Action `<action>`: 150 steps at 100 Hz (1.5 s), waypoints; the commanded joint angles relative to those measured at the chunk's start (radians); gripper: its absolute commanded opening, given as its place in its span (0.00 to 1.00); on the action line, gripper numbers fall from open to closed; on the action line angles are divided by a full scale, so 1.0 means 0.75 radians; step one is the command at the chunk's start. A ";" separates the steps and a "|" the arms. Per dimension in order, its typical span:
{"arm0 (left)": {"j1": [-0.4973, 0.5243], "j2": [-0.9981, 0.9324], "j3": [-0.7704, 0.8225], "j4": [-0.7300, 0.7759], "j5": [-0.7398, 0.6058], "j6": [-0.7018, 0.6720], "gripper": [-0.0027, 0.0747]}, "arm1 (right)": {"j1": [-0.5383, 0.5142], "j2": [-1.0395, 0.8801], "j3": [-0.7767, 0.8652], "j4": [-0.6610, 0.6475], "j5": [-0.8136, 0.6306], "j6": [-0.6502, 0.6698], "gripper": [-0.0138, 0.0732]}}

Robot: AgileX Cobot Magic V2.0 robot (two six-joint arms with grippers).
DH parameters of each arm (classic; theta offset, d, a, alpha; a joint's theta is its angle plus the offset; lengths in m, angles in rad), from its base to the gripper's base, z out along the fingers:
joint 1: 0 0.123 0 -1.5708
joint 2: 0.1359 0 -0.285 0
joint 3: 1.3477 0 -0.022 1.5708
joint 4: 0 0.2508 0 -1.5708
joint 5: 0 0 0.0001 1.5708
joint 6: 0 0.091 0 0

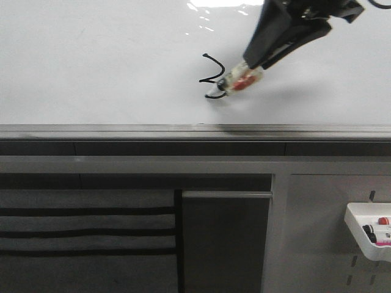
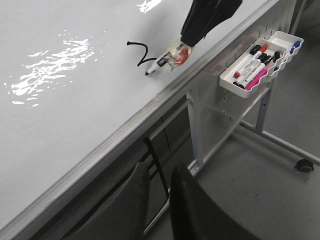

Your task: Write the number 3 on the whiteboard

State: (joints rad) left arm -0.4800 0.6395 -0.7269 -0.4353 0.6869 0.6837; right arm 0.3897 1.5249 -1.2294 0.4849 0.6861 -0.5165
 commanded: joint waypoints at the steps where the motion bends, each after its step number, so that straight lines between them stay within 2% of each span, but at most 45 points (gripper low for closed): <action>1: 0.001 -0.003 -0.034 -0.042 -0.089 -0.014 0.14 | 0.022 -0.058 -0.095 0.045 -0.103 -0.010 0.09; 9: 0.001 -0.003 -0.034 -0.042 -0.089 -0.014 0.14 | 0.022 -0.146 -0.106 0.068 0.036 -0.064 0.09; 20: 0.001 -0.003 -0.034 -0.042 -0.089 -0.014 0.14 | 0.024 -0.312 0.018 0.181 0.042 -0.195 0.09; 30: 0.001 -0.003 -0.034 -0.042 -0.089 -0.014 0.14 | 0.029 -0.480 0.179 0.251 0.046 -0.470 0.09; 37: 0.001 -0.003 -0.034 -0.042 -0.089 -0.014 0.14 | 0.036 -0.575 0.283 0.251 0.046 -0.622 0.09; 54: 0.001 -0.003 -0.034 -0.042 -0.089 -0.014 0.14 | 0.036 -0.699 0.405 0.217 0.078 -0.797 0.09; 80: 0.001 -0.003 -0.034 -0.044 -0.103 -0.014 0.14 | 0.038 -0.695 0.412 0.236 0.138 -0.822 0.09; 95: 0.001 -0.001 -0.034 -0.148 -0.135 -0.014 0.14 | 0.038 -0.671 0.412 0.244 0.131 -0.839 0.09; 115: 0.001 0.046 -0.034 -0.181 -0.133 0.002 0.14 | 0.093 -0.640 0.409 0.401 0.076 -1.095 0.09; 125: 0.001 0.109 -0.039 -0.198 -0.074 0.121 0.14 | 0.159 -0.622 0.409 0.529 0.021 -1.225 0.09; 134: 0.001 0.184 -0.059 -0.265 -0.027 0.249 0.14 | 0.225 -0.596 0.409 0.552 -0.038 -1.256 0.09; 150: 0.001 0.297 -0.135 -0.314 -0.024 0.273 0.14 | 0.293 -0.534 0.406 0.552 -0.092 -1.256 0.09</action>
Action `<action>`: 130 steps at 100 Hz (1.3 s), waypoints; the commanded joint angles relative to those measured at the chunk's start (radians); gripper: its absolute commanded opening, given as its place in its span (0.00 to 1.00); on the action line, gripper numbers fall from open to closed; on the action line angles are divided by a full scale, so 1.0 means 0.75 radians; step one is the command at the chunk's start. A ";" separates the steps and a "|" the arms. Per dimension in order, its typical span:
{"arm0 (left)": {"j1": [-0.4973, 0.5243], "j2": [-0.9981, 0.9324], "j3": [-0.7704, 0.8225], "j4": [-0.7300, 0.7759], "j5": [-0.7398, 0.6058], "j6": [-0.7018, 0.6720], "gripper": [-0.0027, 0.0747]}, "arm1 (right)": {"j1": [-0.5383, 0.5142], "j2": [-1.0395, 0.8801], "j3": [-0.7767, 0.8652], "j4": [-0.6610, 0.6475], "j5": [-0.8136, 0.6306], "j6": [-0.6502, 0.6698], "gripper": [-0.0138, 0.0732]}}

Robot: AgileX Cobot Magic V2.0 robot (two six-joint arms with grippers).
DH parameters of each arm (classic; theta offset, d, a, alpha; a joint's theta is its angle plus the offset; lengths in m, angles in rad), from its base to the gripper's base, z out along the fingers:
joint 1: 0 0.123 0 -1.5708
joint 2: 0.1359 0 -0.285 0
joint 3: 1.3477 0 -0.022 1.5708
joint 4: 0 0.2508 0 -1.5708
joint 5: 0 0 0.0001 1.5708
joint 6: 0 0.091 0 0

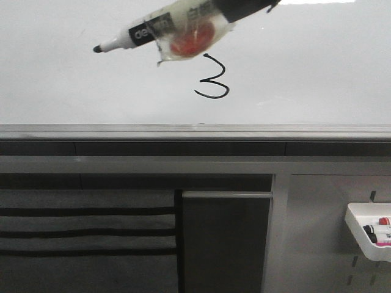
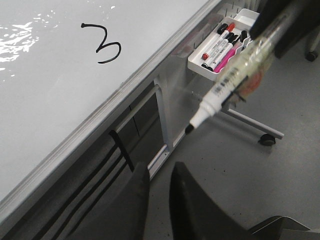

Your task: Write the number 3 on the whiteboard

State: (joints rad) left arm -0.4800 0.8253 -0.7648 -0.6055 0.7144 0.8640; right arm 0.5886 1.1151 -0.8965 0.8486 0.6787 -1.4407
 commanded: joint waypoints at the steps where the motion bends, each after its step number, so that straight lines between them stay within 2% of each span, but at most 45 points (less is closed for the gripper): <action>1: 0.001 0.059 -0.092 -0.087 -0.054 0.047 0.14 | 0.028 0.016 -0.038 0.067 -0.082 -0.024 0.09; 19: -0.060 0.179 -0.172 -0.087 0.061 0.264 0.14 | 0.048 0.087 -0.077 0.067 -0.099 -0.024 0.09; 36: -0.132 0.249 -0.177 -0.089 0.018 0.276 0.14 | 0.048 0.104 -0.097 0.054 -0.093 -0.058 0.09; 58: -0.138 0.275 -0.181 -0.092 -0.035 0.290 0.14 | 0.052 0.104 -0.097 0.053 -0.093 -0.063 0.09; 86: -0.138 0.281 -0.187 -0.069 -0.036 0.542 0.15 | 0.052 0.104 -0.097 0.053 -0.093 -0.066 0.09; 93: -0.138 0.281 -0.187 -0.069 -0.036 0.572 0.19 | 0.052 0.104 -0.097 0.053 -0.093 -0.066 0.09; 110: -0.138 0.281 -0.187 -0.069 -0.055 0.593 0.38 | 0.052 0.104 -0.099 0.053 -0.093 -0.066 0.09; 130: -0.138 0.300 -0.187 -0.072 -0.091 0.600 0.39 | 0.052 0.104 -0.100 0.053 -0.093 -0.066 0.09</action>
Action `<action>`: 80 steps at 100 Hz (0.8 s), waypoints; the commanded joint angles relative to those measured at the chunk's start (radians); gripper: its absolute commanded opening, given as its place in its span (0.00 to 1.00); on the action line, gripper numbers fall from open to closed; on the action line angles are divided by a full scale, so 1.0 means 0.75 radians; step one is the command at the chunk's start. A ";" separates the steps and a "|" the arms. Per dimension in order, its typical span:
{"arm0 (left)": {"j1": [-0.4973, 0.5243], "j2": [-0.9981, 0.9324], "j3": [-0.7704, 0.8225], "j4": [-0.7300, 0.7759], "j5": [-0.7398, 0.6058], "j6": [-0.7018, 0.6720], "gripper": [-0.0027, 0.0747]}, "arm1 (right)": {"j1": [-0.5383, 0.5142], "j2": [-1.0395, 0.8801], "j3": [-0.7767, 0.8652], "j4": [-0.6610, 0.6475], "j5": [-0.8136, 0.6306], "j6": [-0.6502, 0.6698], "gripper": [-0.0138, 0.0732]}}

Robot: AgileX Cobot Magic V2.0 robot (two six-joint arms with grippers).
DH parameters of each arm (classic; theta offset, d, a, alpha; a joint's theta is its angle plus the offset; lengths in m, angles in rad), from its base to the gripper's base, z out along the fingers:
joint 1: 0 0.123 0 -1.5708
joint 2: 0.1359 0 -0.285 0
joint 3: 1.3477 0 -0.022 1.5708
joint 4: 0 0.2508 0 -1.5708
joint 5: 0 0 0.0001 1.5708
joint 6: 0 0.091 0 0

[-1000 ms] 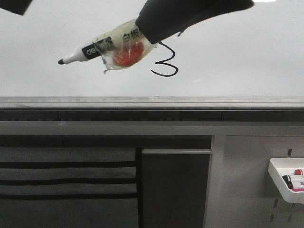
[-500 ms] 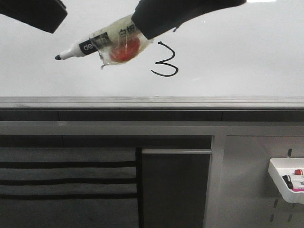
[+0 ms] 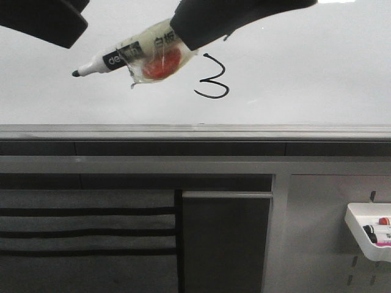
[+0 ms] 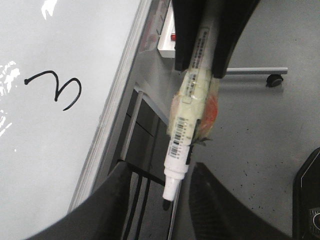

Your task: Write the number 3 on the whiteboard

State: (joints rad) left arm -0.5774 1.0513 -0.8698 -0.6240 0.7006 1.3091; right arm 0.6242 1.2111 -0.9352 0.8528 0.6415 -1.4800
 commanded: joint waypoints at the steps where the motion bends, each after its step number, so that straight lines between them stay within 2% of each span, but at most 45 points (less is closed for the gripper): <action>1: -0.008 0.005 -0.047 -0.047 -0.069 0.007 0.39 | 0.005 -0.024 -0.051 0.047 -0.043 -0.014 0.09; 19: -0.061 0.085 -0.048 -0.045 -0.054 0.074 0.39 | 0.005 -0.024 -0.054 0.047 -0.049 -0.014 0.09; 44: -0.083 0.134 -0.051 0.000 -0.146 0.073 0.36 | 0.005 -0.024 -0.054 0.047 -0.046 -0.014 0.09; 66: -0.083 0.134 -0.051 0.004 -0.146 0.073 0.17 | 0.005 -0.024 -0.054 0.047 -0.052 -0.014 0.09; 80: -0.083 0.134 -0.051 0.004 -0.146 0.073 0.09 | 0.005 -0.024 -0.054 0.047 -0.053 -0.014 0.09</action>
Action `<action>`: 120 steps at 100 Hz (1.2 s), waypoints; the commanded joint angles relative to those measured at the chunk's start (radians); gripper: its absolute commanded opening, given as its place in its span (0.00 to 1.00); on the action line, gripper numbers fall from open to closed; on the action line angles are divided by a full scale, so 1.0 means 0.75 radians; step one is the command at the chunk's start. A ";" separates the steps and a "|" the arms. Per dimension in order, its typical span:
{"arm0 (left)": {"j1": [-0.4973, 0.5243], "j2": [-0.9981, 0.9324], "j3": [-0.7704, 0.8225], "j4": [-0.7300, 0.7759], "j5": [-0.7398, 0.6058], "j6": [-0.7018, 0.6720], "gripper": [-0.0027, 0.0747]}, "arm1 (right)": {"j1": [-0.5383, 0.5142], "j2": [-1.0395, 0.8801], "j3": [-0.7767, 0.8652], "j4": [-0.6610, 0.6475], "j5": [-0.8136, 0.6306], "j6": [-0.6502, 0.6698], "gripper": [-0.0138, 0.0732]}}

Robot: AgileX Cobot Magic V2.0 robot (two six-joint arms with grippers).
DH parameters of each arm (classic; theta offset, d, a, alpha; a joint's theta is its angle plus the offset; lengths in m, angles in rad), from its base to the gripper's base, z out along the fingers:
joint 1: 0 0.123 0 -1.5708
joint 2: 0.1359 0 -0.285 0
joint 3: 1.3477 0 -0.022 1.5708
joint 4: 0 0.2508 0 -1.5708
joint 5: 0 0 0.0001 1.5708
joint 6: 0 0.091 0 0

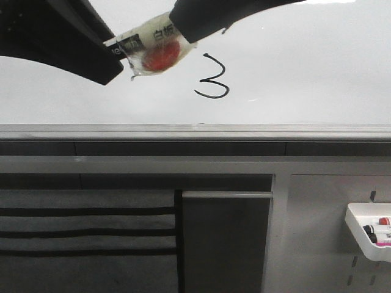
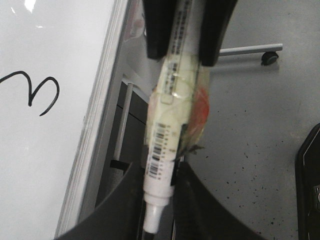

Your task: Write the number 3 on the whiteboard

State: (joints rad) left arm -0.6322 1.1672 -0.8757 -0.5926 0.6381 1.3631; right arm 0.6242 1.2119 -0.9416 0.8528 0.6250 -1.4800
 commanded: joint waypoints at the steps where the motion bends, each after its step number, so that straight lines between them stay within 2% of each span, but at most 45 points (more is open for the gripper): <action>1: -0.010 -0.020 -0.043 -0.038 -0.062 0.001 0.09 | 0.005 -0.025 -0.045 0.047 -0.028 -0.014 0.09; 13: -0.010 -0.020 -0.043 -0.038 -0.062 0.001 0.03 | 0.005 -0.025 -0.045 0.047 -0.031 -0.014 0.09; 20: -0.010 -0.020 -0.043 -0.038 -0.062 0.001 0.01 | 0.005 -0.025 -0.045 0.047 -0.028 -0.014 0.13; 27: -0.010 -0.020 -0.043 -0.040 -0.062 0.001 0.01 | 0.005 -0.025 -0.045 0.047 -0.033 -0.014 0.25; 40: -0.010 -0.020 -0.043 -0.040 -0.076 -0.015 0.01 | -0.001 -0.031 -0.045 0.047 -0.089 -0.014 0.55; 49: 0.027 -0.020 -0.043 -0.037 -0.151 -0.127 0.01 | -0.034 -0.071 -0.045 0.047 -0.150 -0.014 0.66; 57: 0.102 -0.020 -0.043 -0.034 -0.271 -0.280 0.01 | -0.089 -0.130 -0.045 0.047 -0.207 0.014 0.66; 69: 0.267 -0.011 -0.022 -0.053 -0.469 -0.643 0.01 | -0.192 -0.224 -0.045 0.047 -0.258 0.072 0.66; 79: 0.398 0.020 0.027 -0.173 -0.661 -0.861 0.01 | -0.248 -0.271 -0.045 0.070 -0.266 0.082 0.66; 90: 0.442 0.082 0.067 -0.330 -0.851 -0.871 0.01 | -0.259 -0.279 -0.045 0.077 -0.266 0.082 0.66; 120: 0.442 0.253 0.067 -0.333 -1.074 -0.871 0.01 | -0.261 -0.263 -0.045 0.081 -0.269 0.082 0.66</action>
State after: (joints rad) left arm -0.3025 1.3591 -0.7981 -0.8313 -0.0602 0.7206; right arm 0.4368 1.0251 -0.9416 0.8745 0.4692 -1.4210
